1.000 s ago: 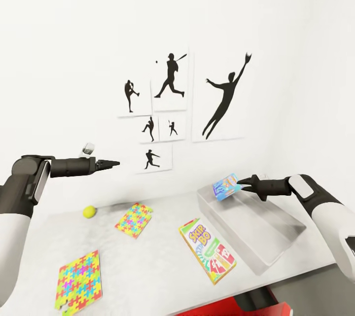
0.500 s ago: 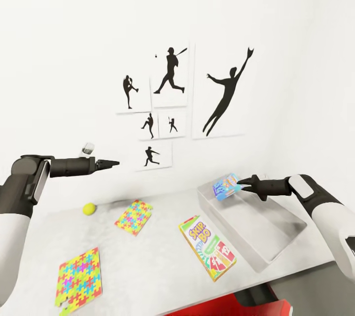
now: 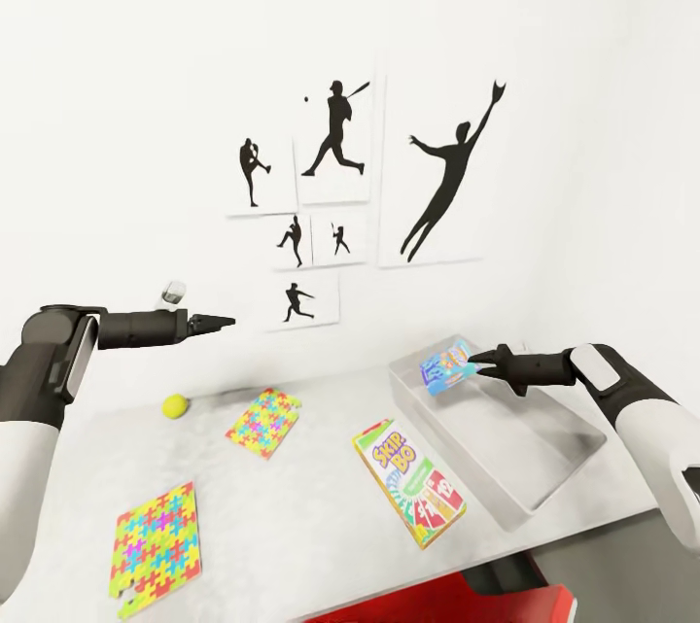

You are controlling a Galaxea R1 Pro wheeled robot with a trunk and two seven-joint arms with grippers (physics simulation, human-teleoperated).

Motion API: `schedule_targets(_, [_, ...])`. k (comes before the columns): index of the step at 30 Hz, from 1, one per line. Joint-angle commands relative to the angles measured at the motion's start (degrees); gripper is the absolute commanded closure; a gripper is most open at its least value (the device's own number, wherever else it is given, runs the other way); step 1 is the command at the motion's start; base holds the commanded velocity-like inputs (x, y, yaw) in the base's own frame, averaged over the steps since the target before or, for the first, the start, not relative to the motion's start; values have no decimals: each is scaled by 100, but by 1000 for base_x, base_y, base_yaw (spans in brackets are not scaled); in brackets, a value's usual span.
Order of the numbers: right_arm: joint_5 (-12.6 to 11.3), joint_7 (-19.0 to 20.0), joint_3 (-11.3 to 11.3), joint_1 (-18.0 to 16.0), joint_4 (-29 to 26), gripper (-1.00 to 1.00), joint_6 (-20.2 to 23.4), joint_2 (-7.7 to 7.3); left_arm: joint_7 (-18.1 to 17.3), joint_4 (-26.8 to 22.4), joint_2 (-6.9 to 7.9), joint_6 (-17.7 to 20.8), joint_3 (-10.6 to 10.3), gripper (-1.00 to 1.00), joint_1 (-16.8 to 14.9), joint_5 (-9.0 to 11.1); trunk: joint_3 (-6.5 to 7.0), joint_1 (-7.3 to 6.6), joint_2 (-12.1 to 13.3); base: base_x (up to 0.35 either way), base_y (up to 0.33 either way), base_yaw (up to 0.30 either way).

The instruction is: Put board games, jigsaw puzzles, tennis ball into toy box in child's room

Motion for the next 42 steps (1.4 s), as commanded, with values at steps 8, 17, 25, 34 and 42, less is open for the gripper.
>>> schedule_targets(8, [14,54,14,-14,-2,100,0,-144,-26,-1,9,60,2,-100,-7,-13,-90,4,-15,0,0,0])
schedule_targets(17, [9,54,-18,-62,-17,100,0,-157,-27,-38,14,60,20,-100,-81,4,-175,4,-15,0,0,0])
schedule_targets(25, [10,55,-24,-137,-17,100,0,-148,-603,-45,36,60,2,-100,-487,-20,-251,4,-15,0,0,0])
schedule_targets(34, [14,54,-24,-208,-17,100,0,-108,-756,-45,40,60,-85,-100,-558,-39,-336,4,-15,0,0,0])
schedule_targets(42, [17,62,-24,-269,-38,100,0,-85,-922,-45,33,60,-401,-100,-560,-39,-411,4,-15,0,0,0])
